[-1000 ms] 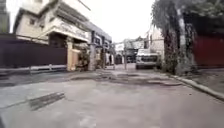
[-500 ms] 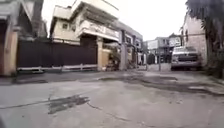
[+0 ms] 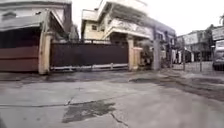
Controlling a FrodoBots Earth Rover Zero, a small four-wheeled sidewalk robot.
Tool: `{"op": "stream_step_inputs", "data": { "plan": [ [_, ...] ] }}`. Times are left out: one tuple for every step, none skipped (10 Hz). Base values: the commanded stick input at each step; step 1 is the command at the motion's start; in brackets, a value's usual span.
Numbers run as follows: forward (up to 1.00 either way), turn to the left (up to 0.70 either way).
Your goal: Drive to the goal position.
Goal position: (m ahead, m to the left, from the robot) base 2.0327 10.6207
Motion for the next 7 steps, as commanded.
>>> {"op": "stream_step_inputs", "data": {
  "plan": [
    [0.70, 0.27],
    [0.70, 0.27],
    [0.70, 0.27],
    [0.70, 0.27],
    [0.70, 0.27],
    [0.70, 0.27],
    [0.70, 0.27]
  ]
}}
